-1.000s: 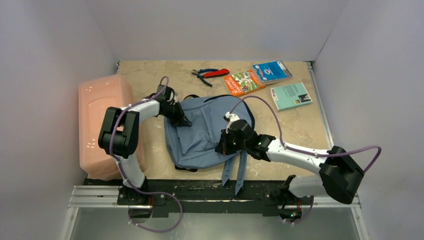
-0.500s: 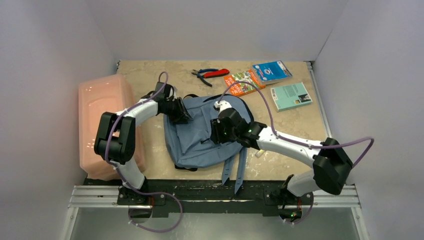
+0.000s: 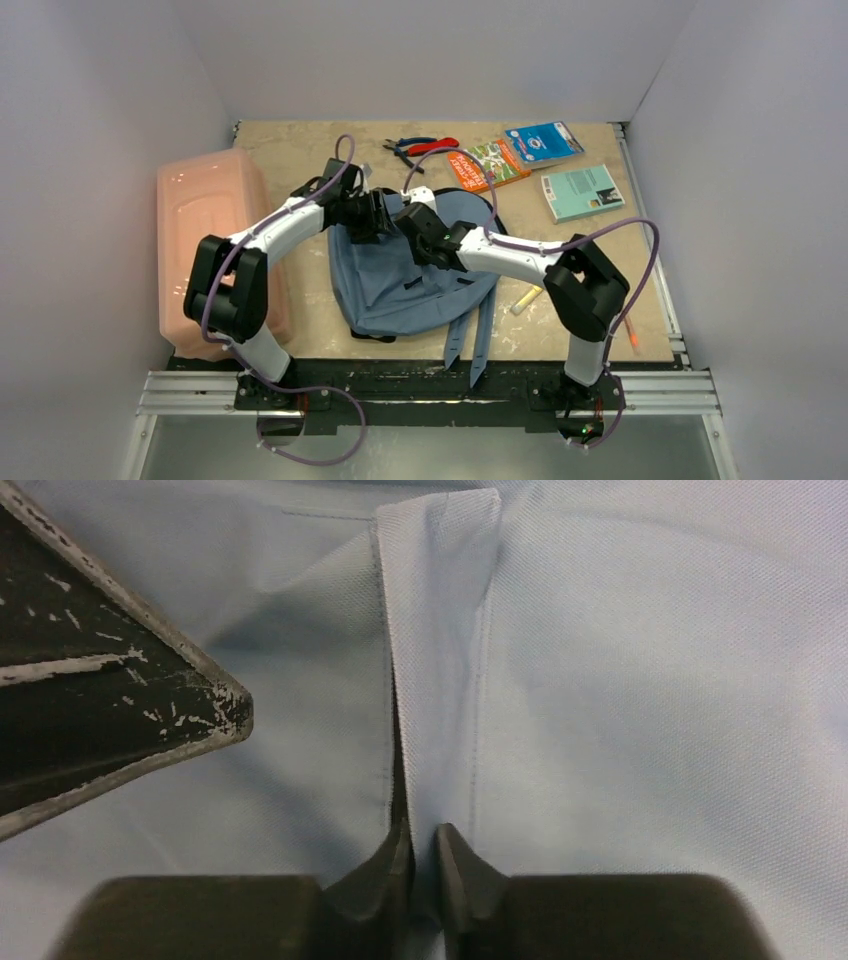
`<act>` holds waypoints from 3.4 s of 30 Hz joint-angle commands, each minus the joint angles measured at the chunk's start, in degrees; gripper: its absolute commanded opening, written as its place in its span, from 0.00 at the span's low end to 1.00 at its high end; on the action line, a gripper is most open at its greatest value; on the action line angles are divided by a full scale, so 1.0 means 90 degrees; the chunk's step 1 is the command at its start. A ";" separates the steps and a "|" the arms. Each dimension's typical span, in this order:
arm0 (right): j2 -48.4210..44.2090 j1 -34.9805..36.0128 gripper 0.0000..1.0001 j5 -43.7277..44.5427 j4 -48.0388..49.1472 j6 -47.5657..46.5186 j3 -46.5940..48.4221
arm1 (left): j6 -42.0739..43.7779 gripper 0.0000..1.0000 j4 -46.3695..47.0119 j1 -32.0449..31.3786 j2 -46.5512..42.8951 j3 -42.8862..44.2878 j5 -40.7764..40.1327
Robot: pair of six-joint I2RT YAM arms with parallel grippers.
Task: Pack the student bag
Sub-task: Unzip the student bag at the center of the board.
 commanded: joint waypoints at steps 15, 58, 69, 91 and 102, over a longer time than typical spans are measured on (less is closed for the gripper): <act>-0.1736 -0.0952 0.00 -0.2554 0.4463 0.1766 -0.2965 | -0.0823 0.52 -0.0651 -0.0799 0.0502 0.0609 0.0216; -0.1627 -0.1016 0.00 -0.2532 0.3574 0.0967 -0.2494 | 0.0099 0.00 -0.1275 -0.0693 -0.0201 0.1360 -0.0644; -0.1439 -0.0666 0.39 -0.1430 0.1447 0.0192 -0.1055 | 0.0546 0.19 -0.0995 -0.0549 -0.0929 0.1095 -0.0482; 0.0022 -0.0351 0.62 -0.1972 0.1530 0.1428 0.0107 | 0.1191 0.82 -0.0894 -0.0488 -0.3079 0.0664 -0.2306; 0.0518 -0.0479 0.81 -0.1051 0.1132 0.1899 0.0399 | 0.1168 0.83 -0.0843 -0.0566 -0.2945 0.0599 -0.2190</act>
